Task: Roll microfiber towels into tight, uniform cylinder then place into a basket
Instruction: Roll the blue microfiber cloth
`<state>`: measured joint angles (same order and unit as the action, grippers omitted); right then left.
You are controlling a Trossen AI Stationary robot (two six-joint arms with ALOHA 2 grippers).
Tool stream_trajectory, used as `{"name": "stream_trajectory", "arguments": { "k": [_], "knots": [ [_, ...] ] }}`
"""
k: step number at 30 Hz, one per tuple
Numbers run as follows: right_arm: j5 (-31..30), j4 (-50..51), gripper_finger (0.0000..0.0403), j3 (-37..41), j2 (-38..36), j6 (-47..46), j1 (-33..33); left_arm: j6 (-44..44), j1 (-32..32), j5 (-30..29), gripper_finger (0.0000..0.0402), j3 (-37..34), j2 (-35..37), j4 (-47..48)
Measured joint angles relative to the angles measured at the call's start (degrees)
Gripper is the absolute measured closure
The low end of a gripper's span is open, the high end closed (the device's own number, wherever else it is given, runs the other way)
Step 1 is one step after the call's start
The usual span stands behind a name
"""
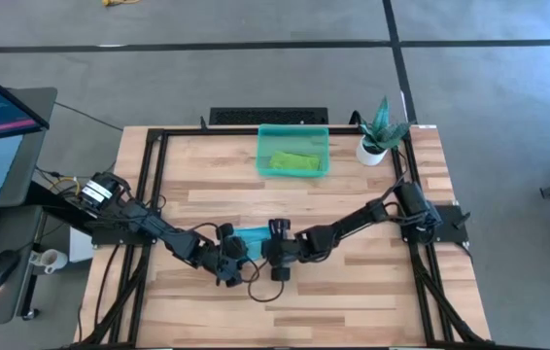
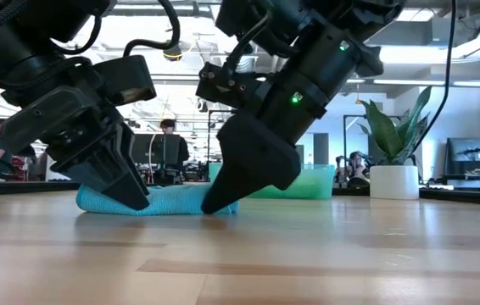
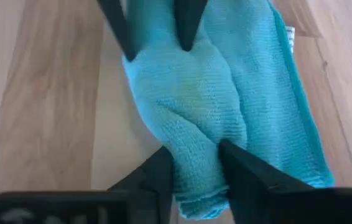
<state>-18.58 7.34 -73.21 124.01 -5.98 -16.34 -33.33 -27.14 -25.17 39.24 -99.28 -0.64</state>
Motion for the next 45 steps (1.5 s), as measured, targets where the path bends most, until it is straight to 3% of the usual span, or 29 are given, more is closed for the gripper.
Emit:
{"name": "stream_trajectory", "arguments": {
  "k": [8, 13, 17, 22, 27, 34, 45],
  "knots": [
    [2.5, -0.5, 0.0341, -0.1, -0.1, -2.9, 0.5, 3.8, -1.4, -2.6, 0.0252, 3.1, -0.3, 4.1],
    [6.3, -1.3, 0.0365, -0.1, -0.1, -3.1, 0.7, 5.0, -4.6, -8.7, 0.0252, 7.6, -0.4, 15.2],
    [7.3, -2.0, 0.0365, -0.1, -0.1, -6.2, 0.7, 3.7, -7.8, -14.8, 0.0253, 10.8, -0.4, 23.3],
    [7.6, -2.0, 0.0359, -0.1, -0.1, -7.7, 0.9, 3.4, -12.1, -18.1, 0.0252, 13.1, -0.4, 27.5],
    [7.6, -2.1, 0.0361, -0.1, -0.1, -7.7, 0.9, 5.7, -14.3, -18.5, 0.0252, 13.1, -0.9, 27.2],
    [7.6, -2.1, 0.0359, -0.1, -0.1, -7.7, 0.8, 5.2, -12.3, -18.7, 0.0252, 12.9, -4.6, 29.7],
    [9.2, -2.6, 0.0360, -0.1, -0.1, -7.7, 0.8, -1.5, -11.3, -18.6, 0.0253, 15.4, -8.6, 38.6]
  ]
}}
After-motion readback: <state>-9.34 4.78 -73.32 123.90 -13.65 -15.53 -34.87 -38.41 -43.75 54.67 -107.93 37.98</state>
